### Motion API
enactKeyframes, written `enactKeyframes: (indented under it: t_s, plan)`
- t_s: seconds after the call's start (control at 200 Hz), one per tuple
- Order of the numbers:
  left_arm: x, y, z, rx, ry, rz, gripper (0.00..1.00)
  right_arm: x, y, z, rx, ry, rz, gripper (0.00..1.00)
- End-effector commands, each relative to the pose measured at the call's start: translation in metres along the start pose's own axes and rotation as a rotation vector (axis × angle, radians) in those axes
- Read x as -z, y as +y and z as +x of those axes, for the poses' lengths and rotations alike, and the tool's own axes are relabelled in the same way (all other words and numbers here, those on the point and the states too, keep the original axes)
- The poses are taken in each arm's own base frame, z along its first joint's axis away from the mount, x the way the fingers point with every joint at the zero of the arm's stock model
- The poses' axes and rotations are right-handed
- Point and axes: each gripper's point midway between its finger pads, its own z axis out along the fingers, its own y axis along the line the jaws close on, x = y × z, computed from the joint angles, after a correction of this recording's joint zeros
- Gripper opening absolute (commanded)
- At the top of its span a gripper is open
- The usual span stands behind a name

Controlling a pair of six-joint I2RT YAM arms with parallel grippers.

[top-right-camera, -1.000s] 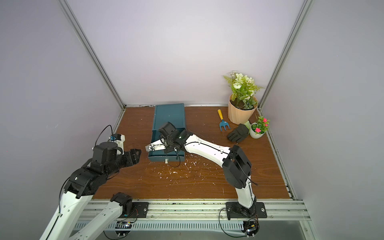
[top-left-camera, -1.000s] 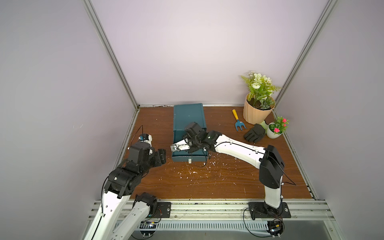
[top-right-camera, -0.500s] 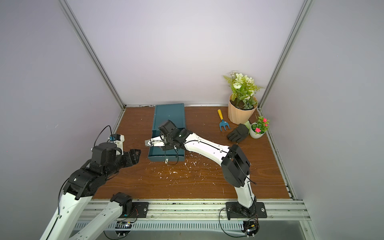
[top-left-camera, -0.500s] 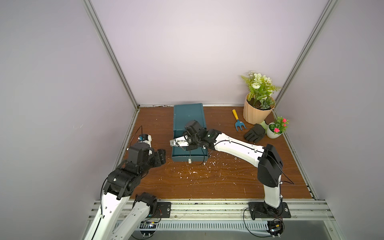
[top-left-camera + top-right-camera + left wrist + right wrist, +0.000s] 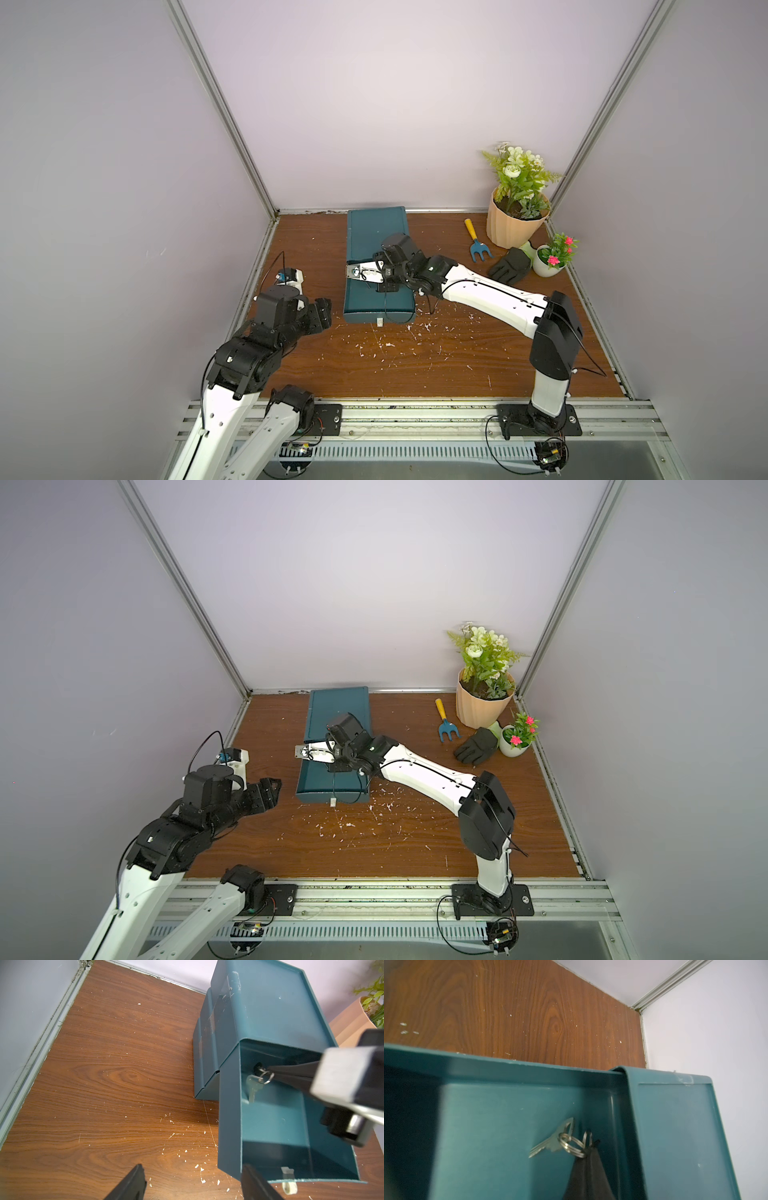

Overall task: Take the keys out of the drawer
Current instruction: Pick up the key from the drawer.

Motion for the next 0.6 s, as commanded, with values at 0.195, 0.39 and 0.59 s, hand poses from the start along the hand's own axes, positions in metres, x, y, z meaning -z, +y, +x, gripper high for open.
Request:
enactKeyframes:
  t_s: [0.195, 0.39, 0.59]
  plan:
    - [0.005, -0.007, -0.018, 0.026, -0.037, 0.019, 0.75, 0.052, -0.037, -0.034, -0.094, -0.15, 0.114, 0.0]
    - [0.001, -0.023, -0.028, -0.012, -0.045, 0.083, 0.73, 0.081, -0.049, -0.041, -0.155, -0.205, 0.171, 0.0]
    - [0.002, -0.04, -0.048, -0.041, -0.085, 0.143, 0.71, 0.116, -0.059, -0.036, -0.218, -0.23, 0.239, 0.0]
